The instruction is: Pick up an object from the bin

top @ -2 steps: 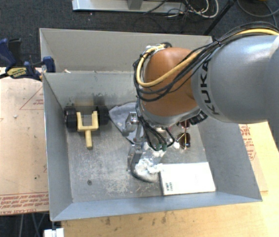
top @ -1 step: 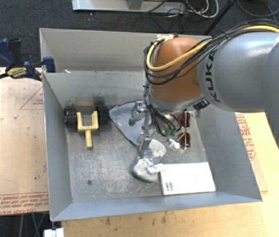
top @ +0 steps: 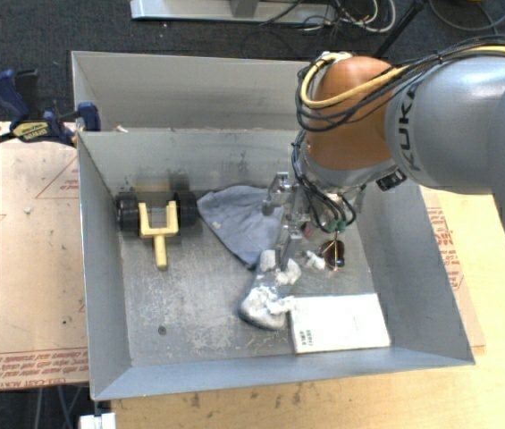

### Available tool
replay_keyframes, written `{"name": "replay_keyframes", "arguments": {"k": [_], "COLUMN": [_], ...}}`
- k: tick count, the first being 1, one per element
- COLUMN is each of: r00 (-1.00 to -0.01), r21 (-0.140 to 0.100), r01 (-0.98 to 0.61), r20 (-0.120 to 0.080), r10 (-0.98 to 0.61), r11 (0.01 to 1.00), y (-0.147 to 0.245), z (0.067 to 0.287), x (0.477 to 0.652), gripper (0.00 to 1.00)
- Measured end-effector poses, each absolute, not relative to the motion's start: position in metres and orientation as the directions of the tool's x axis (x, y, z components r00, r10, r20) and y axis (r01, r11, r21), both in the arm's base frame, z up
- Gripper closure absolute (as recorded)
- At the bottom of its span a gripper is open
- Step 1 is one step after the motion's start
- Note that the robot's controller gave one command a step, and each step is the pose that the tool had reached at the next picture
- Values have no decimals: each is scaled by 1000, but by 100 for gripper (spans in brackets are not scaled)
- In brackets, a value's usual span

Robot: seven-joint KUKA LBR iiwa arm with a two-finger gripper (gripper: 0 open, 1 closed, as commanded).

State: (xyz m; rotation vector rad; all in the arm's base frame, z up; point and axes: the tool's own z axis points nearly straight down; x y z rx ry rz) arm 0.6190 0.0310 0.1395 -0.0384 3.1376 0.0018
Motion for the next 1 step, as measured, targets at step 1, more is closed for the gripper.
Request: {"name": "replay_keyframes", "arguments": {"k": [1], "r00": [-998], "r21": [1], "r01": [70], "r20": [-4], "r10": [70], "r11": [998], "y": [32], "z": [136], "x": [631], "gripper": [0]}}
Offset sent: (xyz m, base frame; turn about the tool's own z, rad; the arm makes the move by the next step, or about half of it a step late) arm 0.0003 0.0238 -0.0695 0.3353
